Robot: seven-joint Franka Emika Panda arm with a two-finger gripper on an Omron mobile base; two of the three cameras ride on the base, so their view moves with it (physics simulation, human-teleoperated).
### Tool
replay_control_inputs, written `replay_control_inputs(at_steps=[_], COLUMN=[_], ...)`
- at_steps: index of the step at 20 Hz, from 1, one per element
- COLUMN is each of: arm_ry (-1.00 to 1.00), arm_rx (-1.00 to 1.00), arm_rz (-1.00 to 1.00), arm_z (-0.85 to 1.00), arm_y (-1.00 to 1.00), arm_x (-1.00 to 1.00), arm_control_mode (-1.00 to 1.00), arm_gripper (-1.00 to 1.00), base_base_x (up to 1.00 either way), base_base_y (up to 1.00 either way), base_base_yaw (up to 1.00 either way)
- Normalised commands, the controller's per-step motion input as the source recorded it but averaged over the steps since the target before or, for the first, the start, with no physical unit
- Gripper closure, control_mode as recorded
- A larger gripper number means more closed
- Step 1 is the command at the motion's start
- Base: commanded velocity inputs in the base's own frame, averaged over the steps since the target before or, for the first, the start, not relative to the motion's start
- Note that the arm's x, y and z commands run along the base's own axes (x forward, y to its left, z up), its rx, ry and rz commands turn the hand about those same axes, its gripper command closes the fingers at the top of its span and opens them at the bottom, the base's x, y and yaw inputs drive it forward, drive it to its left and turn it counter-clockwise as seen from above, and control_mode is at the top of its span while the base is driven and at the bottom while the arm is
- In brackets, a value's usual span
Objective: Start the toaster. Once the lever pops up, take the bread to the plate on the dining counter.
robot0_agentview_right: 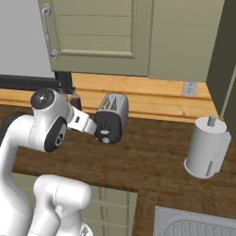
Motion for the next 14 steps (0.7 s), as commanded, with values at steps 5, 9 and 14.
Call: replay_control_inputs(at_steps=[5,9,14], arm_ry=[0.00,0.00,0.00], arm_rx=[0.00,0.00,0.00], arm_rz=[0.00,0.00,0.00], arm_z=[0.00,0.00,0.00], arm_y=[0.00,0.00,0.00], arm_x=[0.00,0.00,0.00], arm_control_mode=[-1.00,-1.00,-1.00], arm_gripper=[-1.00,-1.00,-1.00], base_base_x=[0.00,0.00,0.00], base_base_y=[0.00,0.00,0.00], base_base_yaw=[0.00,0.00,0.00])
